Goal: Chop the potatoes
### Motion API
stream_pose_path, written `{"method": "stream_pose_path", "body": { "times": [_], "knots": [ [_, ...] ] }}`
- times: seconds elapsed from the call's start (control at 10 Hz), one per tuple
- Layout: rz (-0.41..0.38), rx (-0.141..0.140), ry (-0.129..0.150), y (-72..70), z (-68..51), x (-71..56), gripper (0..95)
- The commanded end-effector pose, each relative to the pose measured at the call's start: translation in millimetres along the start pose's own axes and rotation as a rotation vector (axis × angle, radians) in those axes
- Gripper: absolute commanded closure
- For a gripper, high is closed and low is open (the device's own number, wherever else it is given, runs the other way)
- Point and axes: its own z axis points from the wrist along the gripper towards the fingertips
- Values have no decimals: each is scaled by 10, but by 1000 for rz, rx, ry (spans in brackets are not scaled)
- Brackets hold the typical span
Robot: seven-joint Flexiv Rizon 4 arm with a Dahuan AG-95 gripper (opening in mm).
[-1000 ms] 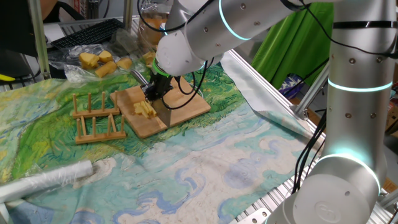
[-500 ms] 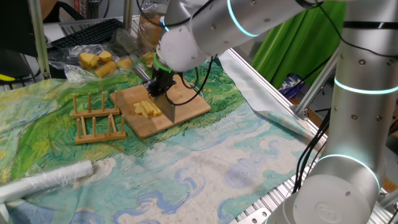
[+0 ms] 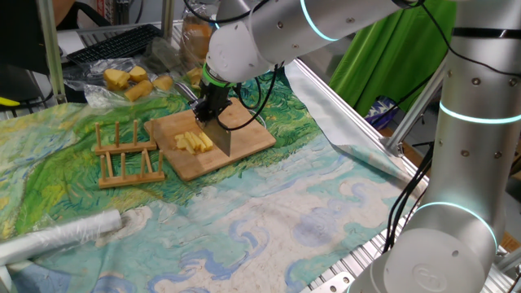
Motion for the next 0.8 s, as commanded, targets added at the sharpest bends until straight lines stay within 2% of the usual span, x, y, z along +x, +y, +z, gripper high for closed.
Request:
{"method": "stream_pose_path", "body": {
  "times": [0.1,0.5,0.8],
  "knots": [
    [13,11,1,-10,-17,-10,950],
    [46,15,3,-18,-9,-17,950],
    [42,6,8,-52,-4,-56,950]
  ]
}}
